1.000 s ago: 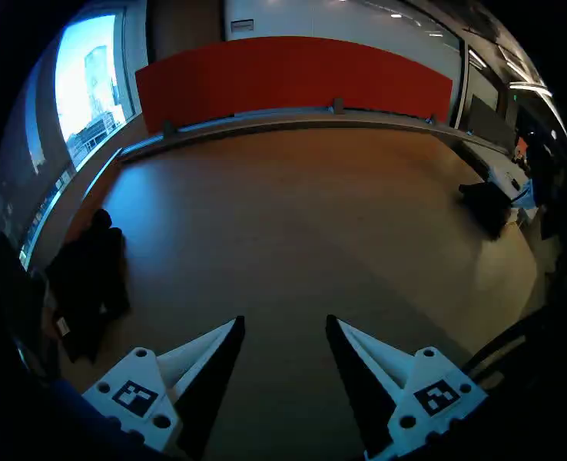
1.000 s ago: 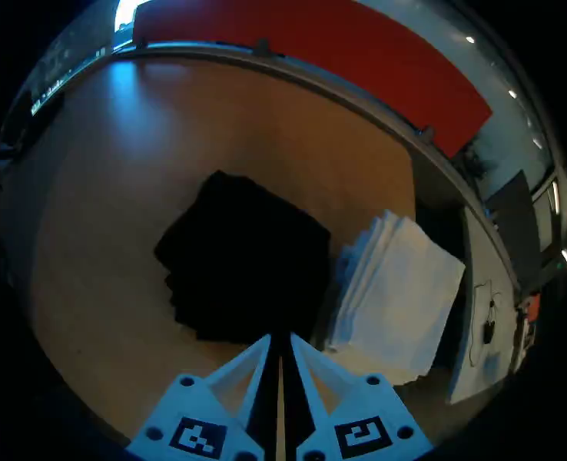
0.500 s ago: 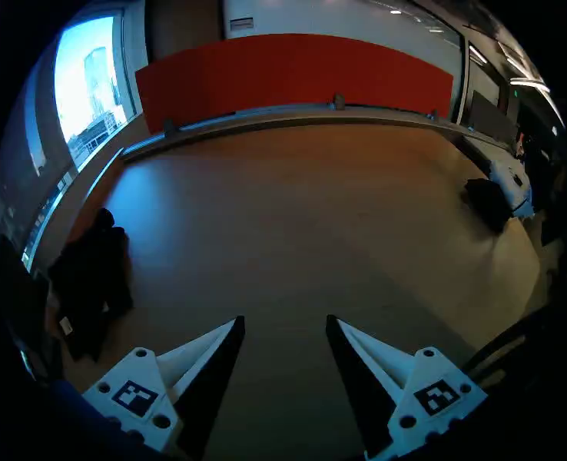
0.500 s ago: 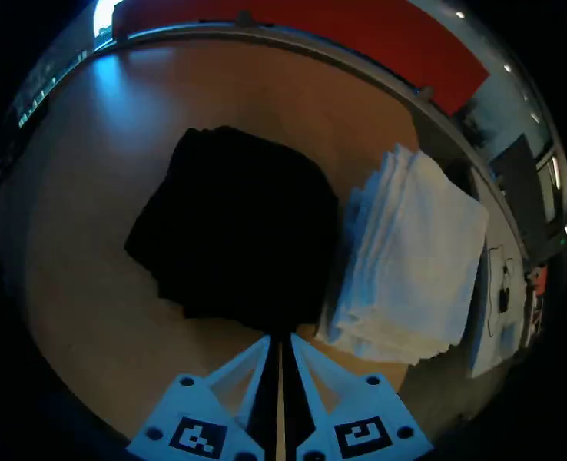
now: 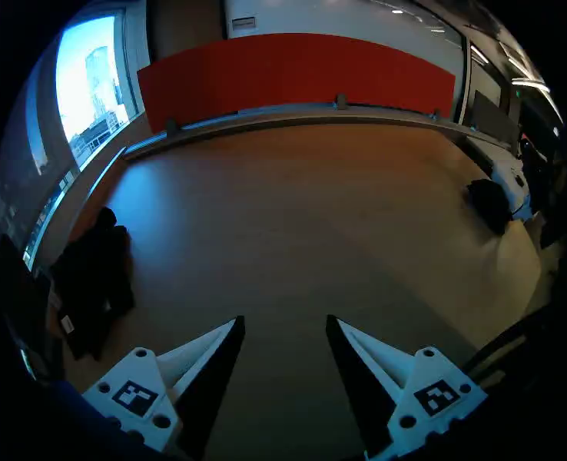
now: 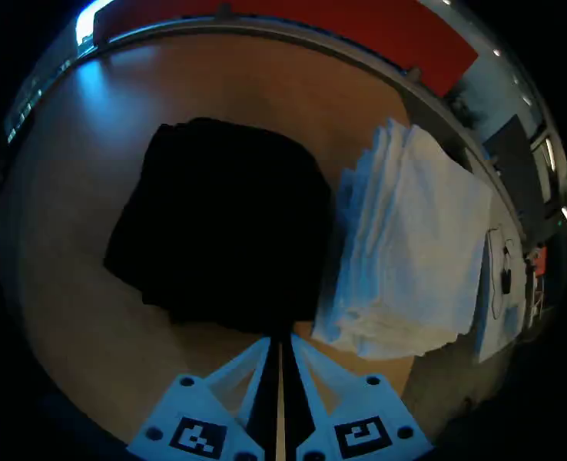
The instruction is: Fold towel
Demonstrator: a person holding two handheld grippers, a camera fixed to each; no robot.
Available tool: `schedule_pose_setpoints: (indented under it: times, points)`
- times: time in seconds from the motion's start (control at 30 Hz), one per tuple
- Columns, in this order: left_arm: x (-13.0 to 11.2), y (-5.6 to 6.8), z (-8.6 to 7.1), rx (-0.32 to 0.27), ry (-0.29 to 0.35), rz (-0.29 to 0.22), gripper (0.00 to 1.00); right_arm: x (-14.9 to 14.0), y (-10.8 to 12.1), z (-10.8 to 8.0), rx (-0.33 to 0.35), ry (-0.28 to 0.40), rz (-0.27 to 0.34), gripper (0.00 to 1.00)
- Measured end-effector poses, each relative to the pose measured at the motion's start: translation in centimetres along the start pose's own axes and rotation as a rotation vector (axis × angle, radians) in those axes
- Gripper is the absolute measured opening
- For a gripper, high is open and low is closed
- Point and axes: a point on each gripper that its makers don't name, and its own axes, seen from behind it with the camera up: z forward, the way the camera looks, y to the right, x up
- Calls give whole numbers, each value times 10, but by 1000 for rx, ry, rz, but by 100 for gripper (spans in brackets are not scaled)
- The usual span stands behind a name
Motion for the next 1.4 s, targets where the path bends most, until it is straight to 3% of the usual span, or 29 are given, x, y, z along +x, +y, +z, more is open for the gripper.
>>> schedule_pose_setpoints:
  times: [0.53, 0.8, 0.9, 1.07, 1.27, 1.4]
  points:
    - [3, 2, 2, -2, 5, -4, 77, 1, -3, -7, -6, 36, 23, 8]
    - [5, 0, 2, -2, 11, -14, 78, 1, 1, -16, -28, 82, 62, 22]
    - [7, -1, 1, -3, 15, -14, 77, 1, 4, -20, -40, 96, 76, 32]
    - [9, -1, 1, -6, 20, -8, 77, 3, 7, -26, -66, 123, 93, 60]
    - [10, -2, 1, -12, 24, -5, 78, 3, 11, -31, -91, 142, 115, 74]
    - [11, -3, 0, -14, 28, 1, 78, 2, 15, -35, -110, 146, 127, 75]
